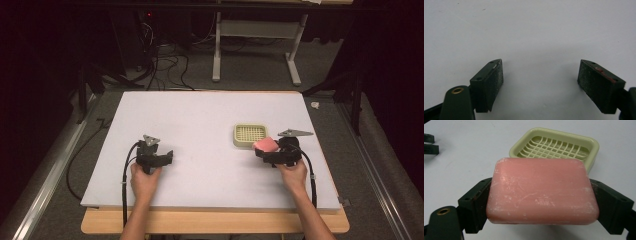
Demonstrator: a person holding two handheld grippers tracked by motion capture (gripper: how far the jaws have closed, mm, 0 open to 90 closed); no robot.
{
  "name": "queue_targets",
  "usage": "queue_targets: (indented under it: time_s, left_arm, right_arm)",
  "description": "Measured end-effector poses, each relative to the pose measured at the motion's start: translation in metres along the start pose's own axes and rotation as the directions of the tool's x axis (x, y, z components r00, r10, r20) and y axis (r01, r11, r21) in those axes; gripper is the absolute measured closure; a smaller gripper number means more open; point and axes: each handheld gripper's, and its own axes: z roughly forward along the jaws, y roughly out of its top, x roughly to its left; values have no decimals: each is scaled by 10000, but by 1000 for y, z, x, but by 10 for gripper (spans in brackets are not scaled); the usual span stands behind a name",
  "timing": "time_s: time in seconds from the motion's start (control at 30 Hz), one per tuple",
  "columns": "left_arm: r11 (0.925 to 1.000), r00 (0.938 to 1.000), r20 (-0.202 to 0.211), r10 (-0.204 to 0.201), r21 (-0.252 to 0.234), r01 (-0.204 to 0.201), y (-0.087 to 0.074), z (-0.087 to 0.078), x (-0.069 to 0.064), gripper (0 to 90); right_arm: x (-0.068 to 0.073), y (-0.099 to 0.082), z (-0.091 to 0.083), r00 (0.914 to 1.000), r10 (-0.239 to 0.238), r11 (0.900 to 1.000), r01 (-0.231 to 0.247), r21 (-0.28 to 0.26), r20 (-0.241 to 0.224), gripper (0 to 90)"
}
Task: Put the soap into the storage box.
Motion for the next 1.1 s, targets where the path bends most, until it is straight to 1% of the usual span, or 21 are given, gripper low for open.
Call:
queue_targets:
  time_s: [0.27,0.37,0.47,0.5,0.57,0.67,0.8,0.93,1.0,1.1]
  left_arm:
    - [10000,10000,5,-7,1,7,0,0,0,213]
    - [10000,10000,5,-8,1,8,0,0,0,213]
    - [10000,10000,4,-12,0,12,0,0,0,213]
    - [10000,10000,5,-11,-1,11,0,0,0,213]
    - [10000,10000,8,-17,-1,17,0,0,0,213]
    - [10000,10000,5,-7,-1,7,0,0,0,213]
    - [10000,10000,1,0,1,0,0,0,0,213]
    - [10000,10000,3,-3,0,3,0,0,0,213]
    - [10000,10000,2,2,-2,-2,0,0,0,213]
    - [10000,10000,1,2,0,-2,0,0,0,213]
  right_arm:
    - [-2,12,15,9995,100,9994,-110,327,300,136]
    - [0,18,20,9978,-32,9986,-3,532,660,136]
    - [3,21,23,9970,-159,9978,110,653,755,136]
    - [6,25,28,9961,-286,9964,217,823,837,136]
    - [7,28,31,9954,-306,9962,229,843,912,136]
    - [7,31,36,9954,-128,9956,39,939,947,136]
    - [7,34,41,9949,-95,9944,-12,1060,1001,136]
    - [7,38,45,9947,76,9935,-191,1118,1028,135]
    - [7,39,46,9941,62,9937,-183,1108,1081,135]
    - [8,39,51,9928,69,9921,-218,1233,1197,135]
